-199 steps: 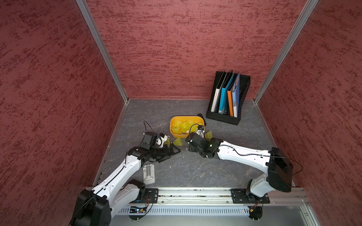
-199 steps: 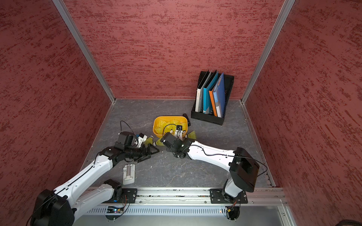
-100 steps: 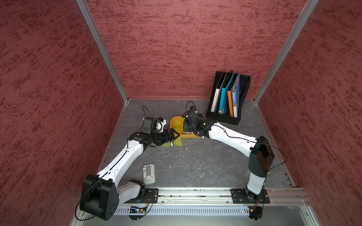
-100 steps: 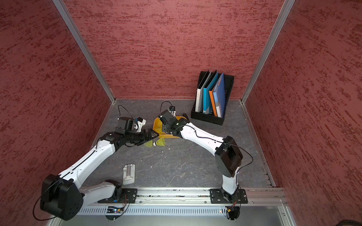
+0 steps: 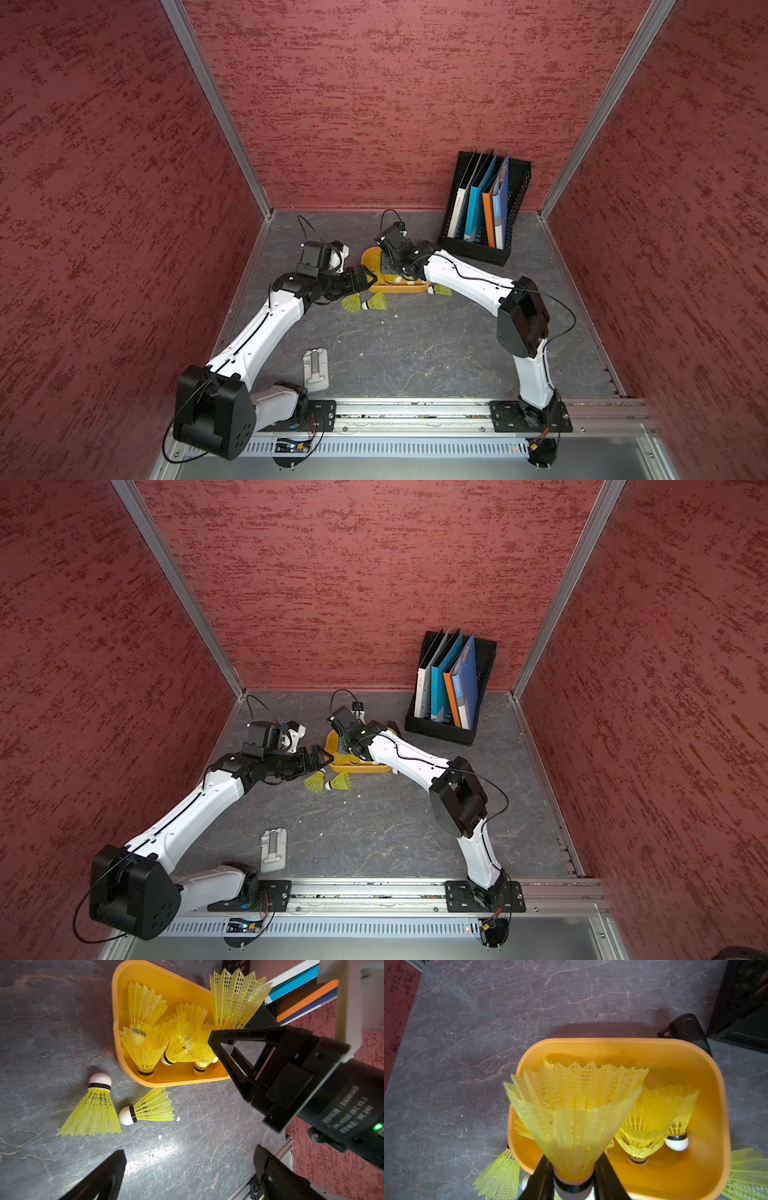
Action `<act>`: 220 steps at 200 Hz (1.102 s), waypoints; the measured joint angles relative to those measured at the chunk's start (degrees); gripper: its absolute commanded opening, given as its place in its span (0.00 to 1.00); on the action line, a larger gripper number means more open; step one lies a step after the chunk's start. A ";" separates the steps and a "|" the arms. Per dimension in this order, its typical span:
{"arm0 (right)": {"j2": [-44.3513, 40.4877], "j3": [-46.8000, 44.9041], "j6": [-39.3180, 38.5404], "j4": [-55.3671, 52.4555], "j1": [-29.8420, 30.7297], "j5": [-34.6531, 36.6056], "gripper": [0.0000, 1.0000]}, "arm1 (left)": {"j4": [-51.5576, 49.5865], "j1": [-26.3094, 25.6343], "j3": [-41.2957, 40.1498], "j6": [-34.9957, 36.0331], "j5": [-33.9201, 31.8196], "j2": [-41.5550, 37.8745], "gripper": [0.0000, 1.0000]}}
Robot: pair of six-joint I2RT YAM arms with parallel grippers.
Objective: Put the shuttlecocks into the storage box
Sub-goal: Place the shuttlecock in the storage box.
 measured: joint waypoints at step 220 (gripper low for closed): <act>4.90 2.69 0.96 -1.77 -1.09 0.22 0.26 | 5.38 1.03 1.53 0.70 -1.16 8.92 1.00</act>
